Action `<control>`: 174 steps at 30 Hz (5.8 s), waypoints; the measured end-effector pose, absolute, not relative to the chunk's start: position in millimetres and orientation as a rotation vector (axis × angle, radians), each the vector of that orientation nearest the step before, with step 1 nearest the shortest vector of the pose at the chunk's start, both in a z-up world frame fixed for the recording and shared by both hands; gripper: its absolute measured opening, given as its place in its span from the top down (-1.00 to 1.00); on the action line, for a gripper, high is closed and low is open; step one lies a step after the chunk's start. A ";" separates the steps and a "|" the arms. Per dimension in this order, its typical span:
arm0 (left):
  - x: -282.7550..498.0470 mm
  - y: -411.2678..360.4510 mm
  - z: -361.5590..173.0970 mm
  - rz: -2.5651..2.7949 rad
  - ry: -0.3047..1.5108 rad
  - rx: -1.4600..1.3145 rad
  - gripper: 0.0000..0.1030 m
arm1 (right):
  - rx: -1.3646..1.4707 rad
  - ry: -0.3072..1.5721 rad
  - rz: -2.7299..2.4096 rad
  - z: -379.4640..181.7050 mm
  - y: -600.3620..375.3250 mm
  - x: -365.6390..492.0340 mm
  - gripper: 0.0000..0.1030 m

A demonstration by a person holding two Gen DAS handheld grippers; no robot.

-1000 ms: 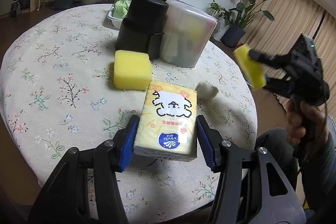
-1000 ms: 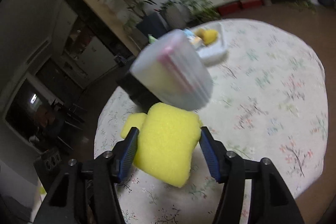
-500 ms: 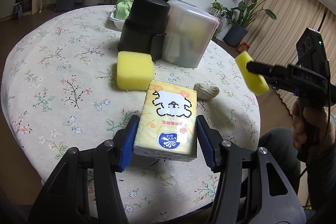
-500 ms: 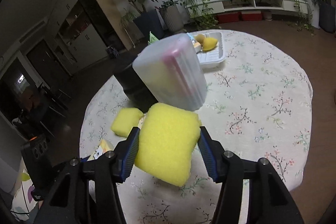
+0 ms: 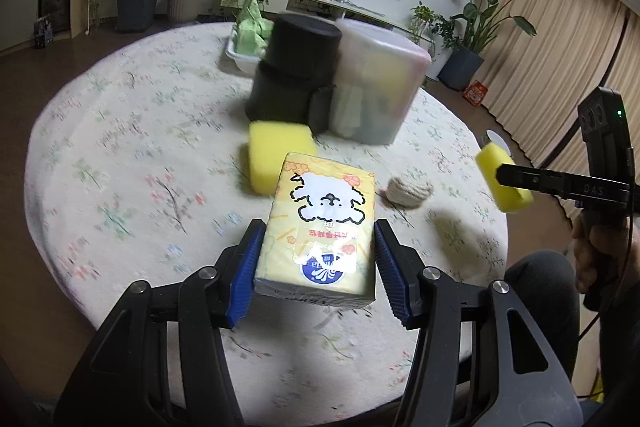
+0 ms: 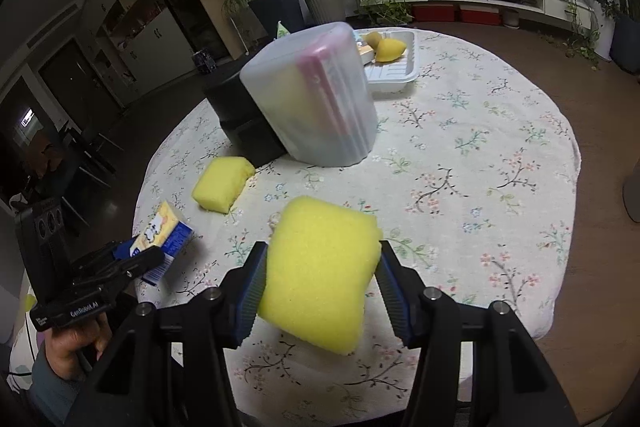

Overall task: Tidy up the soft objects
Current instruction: 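Carry the yellow tissue pack and yellow sponge in both grippers to the white tray, then open the right gripper to drop the sponge while the left releases the tissue pack into the tray, then move the left gripper to the yellow sponge while the right approaches the beige knitted pouch, then grasp the yellow sponge with the left gripper while the right grasps the beige knitted pouch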

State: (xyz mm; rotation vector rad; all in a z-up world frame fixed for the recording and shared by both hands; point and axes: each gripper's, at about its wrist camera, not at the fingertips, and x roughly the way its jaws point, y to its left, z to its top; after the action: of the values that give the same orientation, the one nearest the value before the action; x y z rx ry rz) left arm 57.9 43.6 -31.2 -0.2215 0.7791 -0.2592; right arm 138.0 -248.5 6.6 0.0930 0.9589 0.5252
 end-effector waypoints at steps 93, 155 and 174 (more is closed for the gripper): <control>215.1 68.3 33.7 -0.290 0.667 -0.015 -1.00 | 0.043 0.729 0.776 47.2 -252.0 269.9 -1.00; 165.0 3.0 -66.3 -0.126 0.941 -0.035 -0.36 | -0.361 0.887 0.708 -59.1 -151.7 170.5 -0.01; 147.6 5.3 -57.1 -0.123 0.888 -0.048 0.04 | -0.387 0.868 0.718 -57.4 -151.4 157.1 0.14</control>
State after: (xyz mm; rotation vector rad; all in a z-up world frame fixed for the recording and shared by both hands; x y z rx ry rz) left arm 147.6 5.3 -57.1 -0.0479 0.8880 -0.1230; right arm 157.1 -151.4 -57.4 -0.3869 0.8676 0.7178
